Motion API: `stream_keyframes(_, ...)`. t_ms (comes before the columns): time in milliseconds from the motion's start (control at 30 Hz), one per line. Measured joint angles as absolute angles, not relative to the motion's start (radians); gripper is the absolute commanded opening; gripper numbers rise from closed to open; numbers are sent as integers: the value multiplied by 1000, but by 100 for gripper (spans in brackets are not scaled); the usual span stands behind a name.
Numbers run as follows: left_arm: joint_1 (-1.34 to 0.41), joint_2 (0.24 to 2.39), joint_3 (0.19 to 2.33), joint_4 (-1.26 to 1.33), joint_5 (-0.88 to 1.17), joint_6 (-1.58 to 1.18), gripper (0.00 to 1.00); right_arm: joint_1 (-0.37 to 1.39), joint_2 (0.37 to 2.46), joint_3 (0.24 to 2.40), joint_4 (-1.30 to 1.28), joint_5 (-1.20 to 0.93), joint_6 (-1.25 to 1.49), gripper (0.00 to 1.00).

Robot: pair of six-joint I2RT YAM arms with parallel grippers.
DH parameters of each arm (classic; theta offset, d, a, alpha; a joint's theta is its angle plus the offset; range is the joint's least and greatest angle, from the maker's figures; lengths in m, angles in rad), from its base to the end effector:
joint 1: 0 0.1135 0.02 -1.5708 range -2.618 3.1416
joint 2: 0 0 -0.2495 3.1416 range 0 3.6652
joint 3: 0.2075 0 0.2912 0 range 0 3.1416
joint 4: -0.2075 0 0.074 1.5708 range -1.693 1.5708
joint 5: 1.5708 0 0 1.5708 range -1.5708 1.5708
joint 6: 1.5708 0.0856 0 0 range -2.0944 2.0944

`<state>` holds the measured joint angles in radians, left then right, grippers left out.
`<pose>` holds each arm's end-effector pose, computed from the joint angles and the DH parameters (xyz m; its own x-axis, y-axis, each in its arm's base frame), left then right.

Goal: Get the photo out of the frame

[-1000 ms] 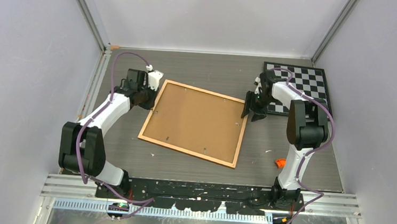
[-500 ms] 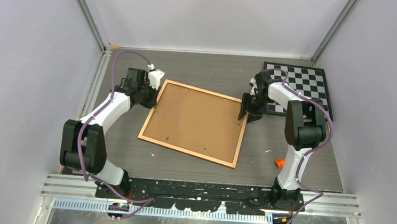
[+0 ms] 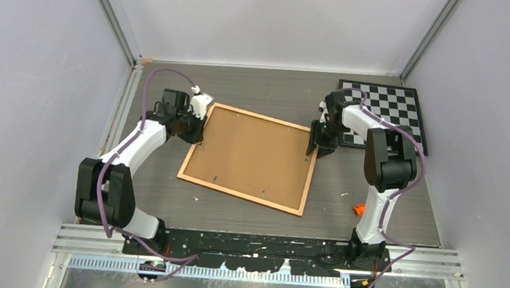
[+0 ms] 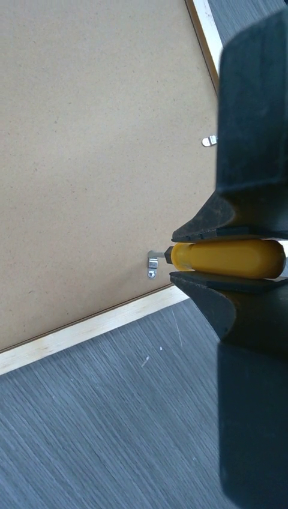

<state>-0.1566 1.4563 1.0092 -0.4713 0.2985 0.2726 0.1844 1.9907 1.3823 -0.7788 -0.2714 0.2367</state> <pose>0.3605 -0.0824 0.1684 -0.6683 0.3660 -0.6476 0.5247 0.8490 -0.0616 0.4071 0.0993 0.0738 -0.9923 0.0447 -0.1157 0.0082 0.9542 0.2990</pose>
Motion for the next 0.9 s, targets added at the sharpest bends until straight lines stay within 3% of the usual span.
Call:
stream_keyframes(333, -100, 1458, 1133, -507, 308, 157, 0, 197, 2059, 1506, -878, -215, 198, 21)
stream_keyframes(700, -50, 1483, 1159, -515, 316, 81, 0, 242, 2192, 1749, -868, -133, 73, 18)
stream_keyframes(767, -50, 1494, 1170, -531, 318, 81, 0, 247, 2228, 1809, -863, -125, 45, 20)
stream_keyframes(833, -50, 1502, 1183, -541, 318, 82, 0, 251, 2286, 1912, -863, -113, 19, 30)
stream_keyframes(900, -50, 1518, 1213, -557, 318, 83, 0, 254, 2358, 2036, -853, -104, 4, 47)
